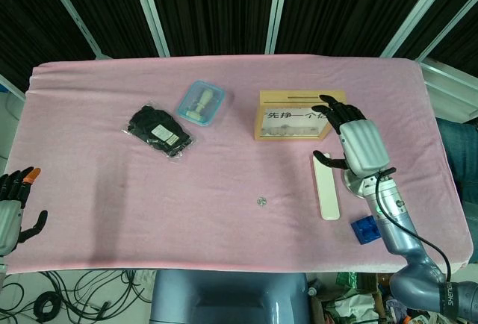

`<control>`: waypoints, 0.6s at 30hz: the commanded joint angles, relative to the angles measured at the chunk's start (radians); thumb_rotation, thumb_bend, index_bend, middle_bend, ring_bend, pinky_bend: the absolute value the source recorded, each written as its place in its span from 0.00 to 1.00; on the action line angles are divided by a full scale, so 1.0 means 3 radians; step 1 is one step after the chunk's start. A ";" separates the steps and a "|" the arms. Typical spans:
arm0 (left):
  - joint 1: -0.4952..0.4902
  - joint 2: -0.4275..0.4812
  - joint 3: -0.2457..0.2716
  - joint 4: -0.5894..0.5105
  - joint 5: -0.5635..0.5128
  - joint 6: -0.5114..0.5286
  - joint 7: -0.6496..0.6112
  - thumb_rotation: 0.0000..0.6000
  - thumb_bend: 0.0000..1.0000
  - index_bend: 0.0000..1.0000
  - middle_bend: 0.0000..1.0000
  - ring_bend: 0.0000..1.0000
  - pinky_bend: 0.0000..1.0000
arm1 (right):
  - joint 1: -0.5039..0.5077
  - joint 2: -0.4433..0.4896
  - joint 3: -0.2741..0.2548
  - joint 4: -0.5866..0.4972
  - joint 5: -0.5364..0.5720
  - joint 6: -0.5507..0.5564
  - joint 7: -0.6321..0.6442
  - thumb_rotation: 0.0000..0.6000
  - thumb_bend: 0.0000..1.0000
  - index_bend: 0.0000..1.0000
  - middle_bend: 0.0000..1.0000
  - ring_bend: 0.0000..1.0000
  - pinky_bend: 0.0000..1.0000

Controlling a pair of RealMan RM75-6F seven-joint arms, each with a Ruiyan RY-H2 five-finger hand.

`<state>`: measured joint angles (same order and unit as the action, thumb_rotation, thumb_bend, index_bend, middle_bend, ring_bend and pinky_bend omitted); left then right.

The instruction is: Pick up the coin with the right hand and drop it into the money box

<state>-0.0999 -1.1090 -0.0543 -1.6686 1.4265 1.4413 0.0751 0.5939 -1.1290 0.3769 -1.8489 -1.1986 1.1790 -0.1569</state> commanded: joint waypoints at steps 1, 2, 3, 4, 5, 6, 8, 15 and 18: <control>0.0000 0.0002 0.0003 -0.0002 0.0004 -0.0001 0.0003 1.00 0.40 0.09 0.05 0.03 0.00 | 0.0010 0.0018 0.0003 0.0003 0.0012 -0.0003 0.0004 1.00 0.12 0.21 0.08 0.18 0.19; 0.0000 0.0002 0.0006 -0.0002 0.0009 0.0001 0.0006 1.00 0.40 0.09 0.05 0.03 0.00 | 0.0011 0.0024 0.0002 0.0003 0.0010 -0.0003 0.0012 1.00 0.12 0.21 0.08 0.18 0.19; 0.0002 0.0002 0.0008 -0.0001 0.0015 0.0005 0.0009 1.00 0.40 0.09 0.05 0.03 0.00 | 0.0008 0.0029 -0.0001 -0.0001 0.0006 0.0004 0.0020 1.00 0.12 0.21 0.08 0.18 0.19; 0.0003 0.0002 0.0010 -0.0002 0.0019 0.0008 0.0012 1.00 0.40 0.09 0.05 0.03 0.00 | 0.0005 0.0031 -0.0005 -0.0006 0.0002 0.0009 0.0026 1.00 0.12 0.21 0.08 0.18 0.19; 0.0006 0.0002 0.0013 -0.0003 0.0023 0.0014 0.0016 1.00 0.40 0.09 0.05 0.03 0.00 | -0.0001 0.0032 -0.0013 -0.0011 -0.0004 0.0017 0.0034 1.00 0.12 0.21 0.08 0.18 0.19; 0.0010 0.0002 0.0015 -0.0009 0.0028 0.0022 0.0019 1.00 0.40 0.09 0.05 0.03 0.00 | -0.0008 0.0031 -0.0026 -0.0018 -0.0010 0.0025 0.0039 1.00 0.12 0.21 0.08 0.18 0.19; 0.0014 0.0001 0.0017 -0.0016 0.0037 0.0033 0.0021 1.00 0.40 0.09 0.05 0.03 0.00 | -0.0015 0.0025 -0.0047 -0.0023 -0.0018 0.0031 0.0036 1.00 0.12 0.21 0.08 0.18 0.19; 0.0003 -0.0004 0.0008 -0.0009 0.0011 0.0010 0.0031 1.00 0.40 0.09 0.05 0.03 0.00 | 0.0015 -0.0041 -0.0116 0.0037 -0.0017 0.0028 -0.0081 1.00 0.12 0.21 0.08 0.19 0.19; -0.0005 -0.0009 0.0009 -0.0011 0.0010 -0.0003 0.0044 1.00 0.40 0.09 0.05 0.03 0.00 | 0.0002 -0.0068 -0.0152 0.0027 -0.0046 0.0061 -0.0092 1.00 0.12 0.21 0.09 0.21 0.19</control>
<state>-0.1009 -1.1114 -0.0516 -1.6714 1.4293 1.4407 0.0878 0.5956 -1.1475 0.3341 -1.8404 -1.2101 1.1944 -0.1823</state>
